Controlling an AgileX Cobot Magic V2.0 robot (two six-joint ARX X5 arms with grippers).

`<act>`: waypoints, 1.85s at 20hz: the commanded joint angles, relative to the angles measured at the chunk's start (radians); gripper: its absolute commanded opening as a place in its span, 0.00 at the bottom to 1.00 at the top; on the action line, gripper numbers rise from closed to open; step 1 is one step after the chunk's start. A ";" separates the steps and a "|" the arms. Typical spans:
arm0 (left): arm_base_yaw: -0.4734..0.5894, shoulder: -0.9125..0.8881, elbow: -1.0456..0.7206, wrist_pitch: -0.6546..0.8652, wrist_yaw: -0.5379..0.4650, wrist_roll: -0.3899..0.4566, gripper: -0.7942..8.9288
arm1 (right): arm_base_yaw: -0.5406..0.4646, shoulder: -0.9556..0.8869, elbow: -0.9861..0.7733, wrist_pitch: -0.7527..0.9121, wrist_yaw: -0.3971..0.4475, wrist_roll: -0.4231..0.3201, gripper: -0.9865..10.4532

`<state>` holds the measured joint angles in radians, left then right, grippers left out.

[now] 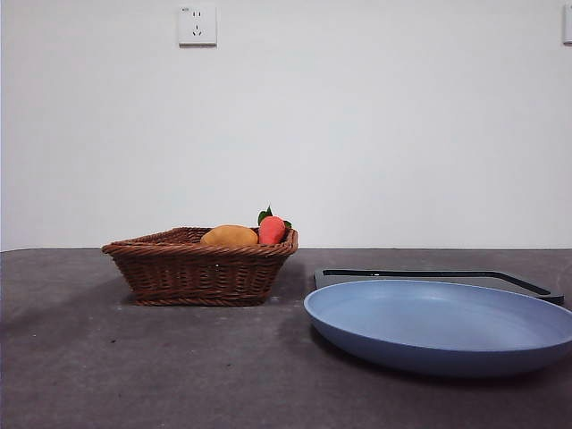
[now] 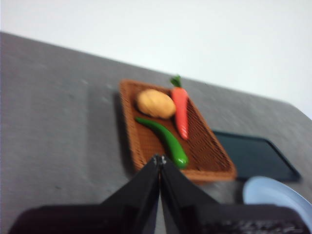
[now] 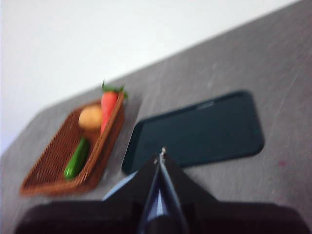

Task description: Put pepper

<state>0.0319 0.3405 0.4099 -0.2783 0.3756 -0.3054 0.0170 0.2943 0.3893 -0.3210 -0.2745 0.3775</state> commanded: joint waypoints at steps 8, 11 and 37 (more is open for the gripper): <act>0.002 0.188 0.269 -0.268 0.172 0.208 0.09 | 0.069 0.266 0.417 -0.455 -0.014 -0.302 0.09; 0.000 0.222 0.361 -0.414 0.184 0.293 0.09 | 0.079 0.346 0.539 -0.626 -0.015 -0.389 0.09; -0.014 0.248 0.492 -0.591 0.183 0.354 0.46 | 0.086 0.637 0.618 -0.716 -0.016 -0.430 0.37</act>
<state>0.0193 0.5869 0.8902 -0.8749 0.5549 0.0414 0.0990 0.9230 0.9913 -1.0435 -0.2882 -0.0628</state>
